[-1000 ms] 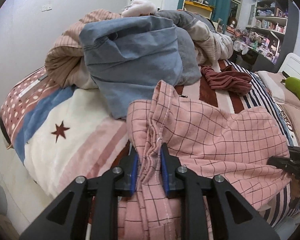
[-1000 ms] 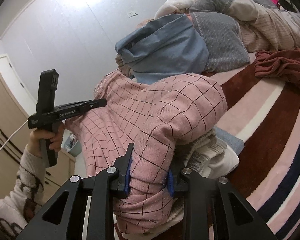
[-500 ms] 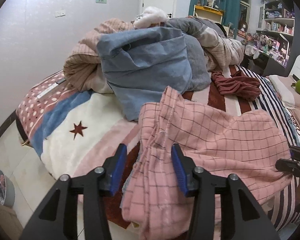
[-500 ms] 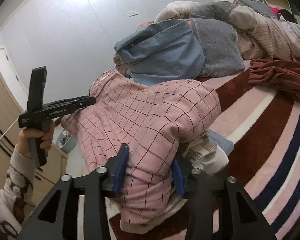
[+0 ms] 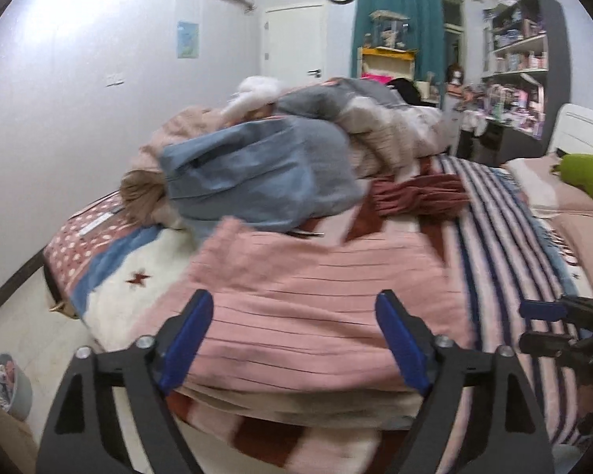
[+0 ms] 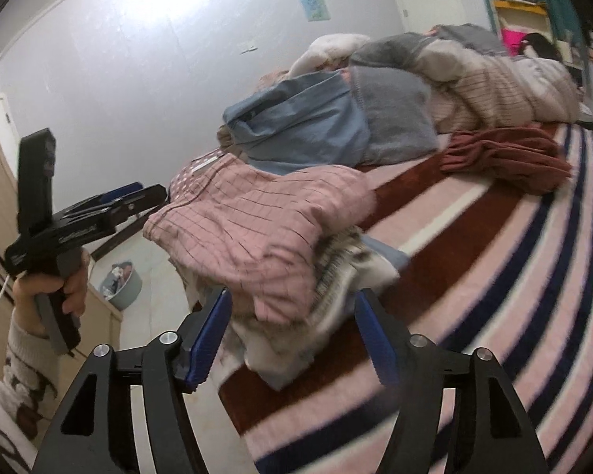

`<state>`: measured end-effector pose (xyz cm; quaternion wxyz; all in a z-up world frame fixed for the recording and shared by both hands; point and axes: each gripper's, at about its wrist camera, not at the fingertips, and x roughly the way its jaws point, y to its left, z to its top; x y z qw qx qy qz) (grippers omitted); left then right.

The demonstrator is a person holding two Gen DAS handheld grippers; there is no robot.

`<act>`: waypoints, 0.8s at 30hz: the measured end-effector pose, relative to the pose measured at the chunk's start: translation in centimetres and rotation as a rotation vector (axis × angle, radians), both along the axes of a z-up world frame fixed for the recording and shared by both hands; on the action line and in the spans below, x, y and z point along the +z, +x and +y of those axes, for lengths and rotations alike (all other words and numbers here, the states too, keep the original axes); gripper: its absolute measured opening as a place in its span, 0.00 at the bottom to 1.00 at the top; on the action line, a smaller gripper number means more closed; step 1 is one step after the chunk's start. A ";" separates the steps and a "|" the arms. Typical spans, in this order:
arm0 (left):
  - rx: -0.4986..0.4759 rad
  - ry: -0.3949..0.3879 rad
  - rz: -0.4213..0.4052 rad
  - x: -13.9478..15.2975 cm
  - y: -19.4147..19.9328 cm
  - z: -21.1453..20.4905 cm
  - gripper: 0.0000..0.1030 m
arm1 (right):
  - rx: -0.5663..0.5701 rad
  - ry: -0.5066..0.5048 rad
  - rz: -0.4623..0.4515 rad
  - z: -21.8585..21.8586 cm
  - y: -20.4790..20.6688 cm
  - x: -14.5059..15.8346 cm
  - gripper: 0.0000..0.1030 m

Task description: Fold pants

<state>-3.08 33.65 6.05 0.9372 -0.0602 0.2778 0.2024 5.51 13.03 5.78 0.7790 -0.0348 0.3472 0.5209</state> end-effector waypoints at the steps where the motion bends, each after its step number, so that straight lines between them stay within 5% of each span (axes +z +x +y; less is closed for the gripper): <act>1: -0.009 0.003 -0.015 0.1 0.1 -1.4 0.80 | -0.016 0.003 -0.008 -1.1 -0.2 0.0 0.65; 14: -0.157 0.119 -0.238 2.5 0.2 -21.0 0.96 | -0.336 -0.018 -0.261 -16.5 -5.2 1.7 0.92; 24: -0.222 0.115 -0.309 3.5 -2.1 -27.2 0.99 | -0.534 -0.003 -0.458 -23.9 -10.4 3.3 0.99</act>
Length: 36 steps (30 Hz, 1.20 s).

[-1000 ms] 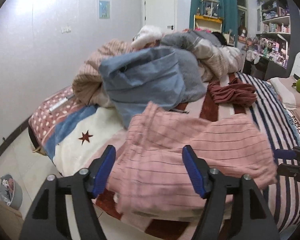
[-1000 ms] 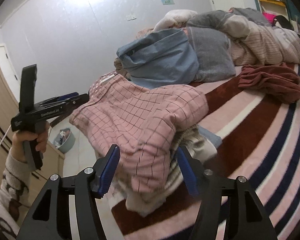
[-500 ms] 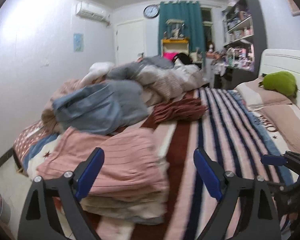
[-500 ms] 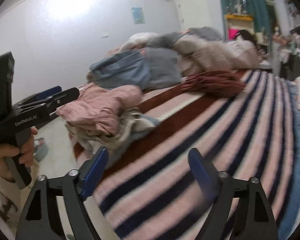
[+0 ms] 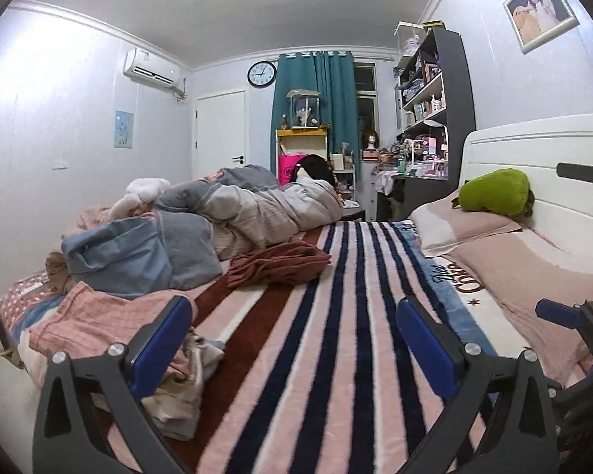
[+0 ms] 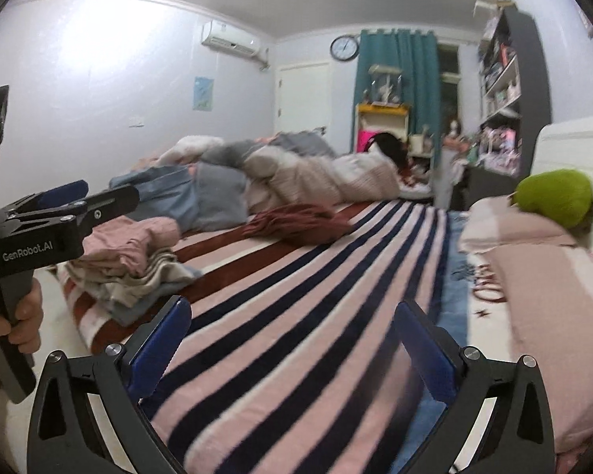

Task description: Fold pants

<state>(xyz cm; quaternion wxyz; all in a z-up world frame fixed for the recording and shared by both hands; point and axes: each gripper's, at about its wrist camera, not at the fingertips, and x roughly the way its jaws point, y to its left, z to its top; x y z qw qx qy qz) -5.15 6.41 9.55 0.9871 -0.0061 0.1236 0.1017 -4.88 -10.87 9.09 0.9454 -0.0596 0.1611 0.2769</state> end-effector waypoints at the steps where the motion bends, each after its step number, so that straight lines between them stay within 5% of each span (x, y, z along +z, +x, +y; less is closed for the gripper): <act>1: -0.006 -0.005 0.001 0.0 -0.1 -0.2 0.99 | -0.006 0.002 -0.007 -0.3 -0.3 0.2 0.99; 36: 0.010 0.005 -0.012 0.5 -3.1 -0.3 0.99 | -0.064 0.061 -0.045 -3.6 -4.2 2.6 0.99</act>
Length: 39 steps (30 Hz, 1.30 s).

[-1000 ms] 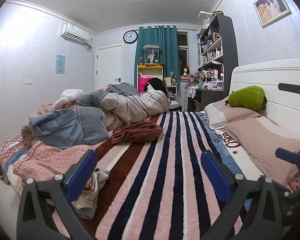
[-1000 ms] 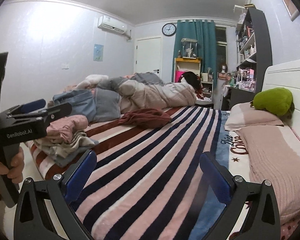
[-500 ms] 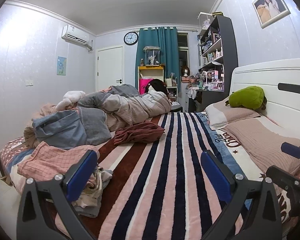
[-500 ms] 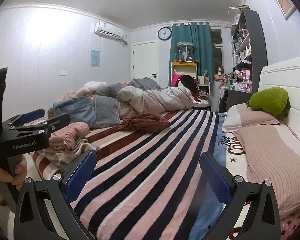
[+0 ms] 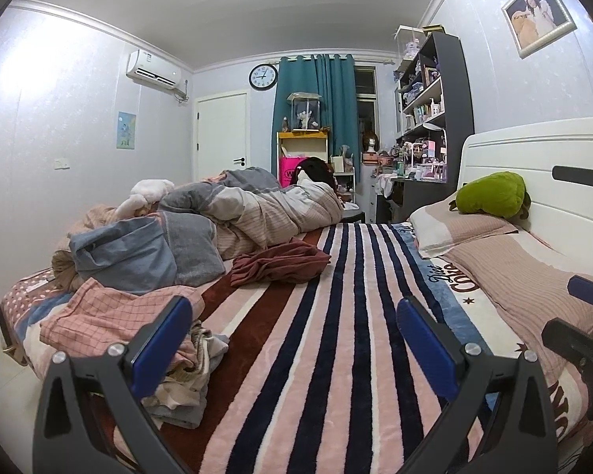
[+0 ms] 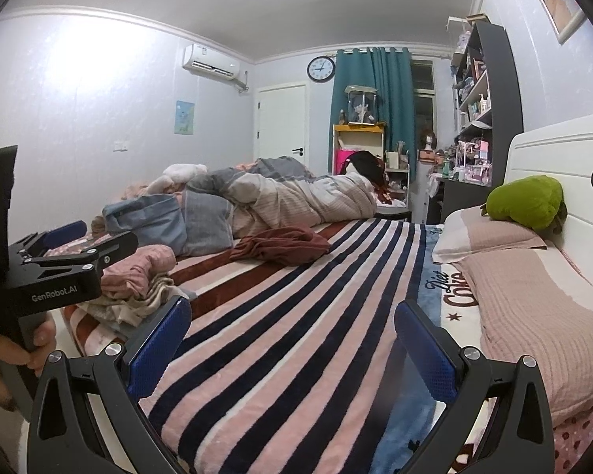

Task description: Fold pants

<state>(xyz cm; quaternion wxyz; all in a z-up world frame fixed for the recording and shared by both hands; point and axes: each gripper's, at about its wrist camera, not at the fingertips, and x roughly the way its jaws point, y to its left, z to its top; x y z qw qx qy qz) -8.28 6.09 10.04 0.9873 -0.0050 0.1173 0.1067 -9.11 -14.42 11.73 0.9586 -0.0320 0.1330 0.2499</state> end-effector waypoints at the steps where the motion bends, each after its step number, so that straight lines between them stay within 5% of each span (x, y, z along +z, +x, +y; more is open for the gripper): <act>1: -0.001 -0.001 -0.001 0.0 0.1 0.0 0.99 | -0.003 0.001 -0.001 -0.1 -0.1 0.1 0.99; 39: 0.005 0.000 -0.008 0.1 -0.2 0.0 0.99 | -0.015 0.004 0.004 -1.3 -0.3 0.5 0.99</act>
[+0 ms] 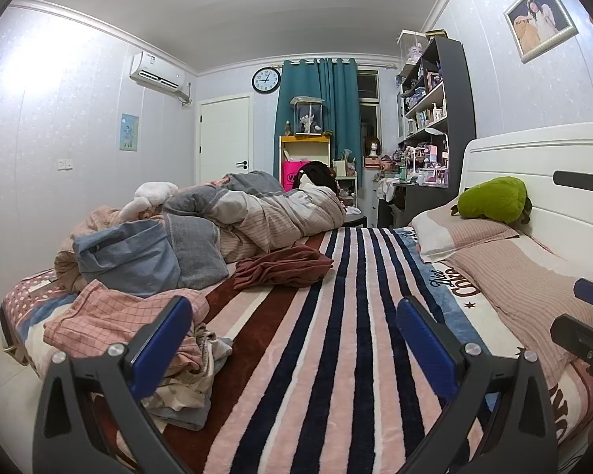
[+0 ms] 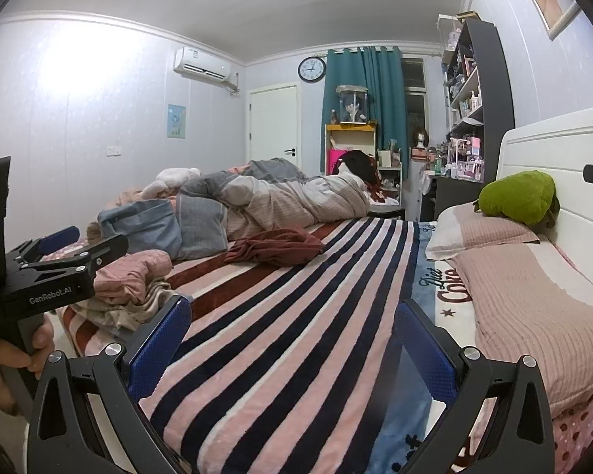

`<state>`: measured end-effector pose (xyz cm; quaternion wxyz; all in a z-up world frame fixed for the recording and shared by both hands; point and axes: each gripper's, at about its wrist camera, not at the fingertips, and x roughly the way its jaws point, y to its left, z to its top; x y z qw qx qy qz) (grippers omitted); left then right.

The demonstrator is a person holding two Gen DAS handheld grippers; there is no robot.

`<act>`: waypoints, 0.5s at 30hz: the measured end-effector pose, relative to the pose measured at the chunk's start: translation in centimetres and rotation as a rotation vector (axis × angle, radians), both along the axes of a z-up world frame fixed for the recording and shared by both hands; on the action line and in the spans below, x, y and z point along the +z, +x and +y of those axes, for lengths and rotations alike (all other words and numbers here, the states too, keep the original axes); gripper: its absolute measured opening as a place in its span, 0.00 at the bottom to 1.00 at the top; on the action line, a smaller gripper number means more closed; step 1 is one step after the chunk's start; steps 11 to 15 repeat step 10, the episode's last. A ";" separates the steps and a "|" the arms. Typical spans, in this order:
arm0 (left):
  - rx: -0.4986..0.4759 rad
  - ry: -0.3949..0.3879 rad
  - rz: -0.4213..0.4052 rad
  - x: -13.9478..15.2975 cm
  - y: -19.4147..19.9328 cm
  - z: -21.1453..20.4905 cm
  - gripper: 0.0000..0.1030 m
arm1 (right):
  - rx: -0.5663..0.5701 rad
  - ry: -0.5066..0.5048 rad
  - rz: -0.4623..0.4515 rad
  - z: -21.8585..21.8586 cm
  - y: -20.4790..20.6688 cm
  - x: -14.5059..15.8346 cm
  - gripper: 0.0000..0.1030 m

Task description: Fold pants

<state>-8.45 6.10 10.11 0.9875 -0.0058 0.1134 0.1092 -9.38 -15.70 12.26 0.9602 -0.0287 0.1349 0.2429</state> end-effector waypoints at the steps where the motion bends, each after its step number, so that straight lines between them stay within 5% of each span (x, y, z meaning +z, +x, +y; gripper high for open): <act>1: 0.000 0.001 0.001 0.0 0.0 0.0 0.99 | 0.000 0.000 0.001 0.0 0.0 0.0 0.99; 15: 0.004 0.001 0.003 0.2 -0.1 0.1 0.99 | 0.002 0.000 0.001 -0.2 0.0 0.1 0.99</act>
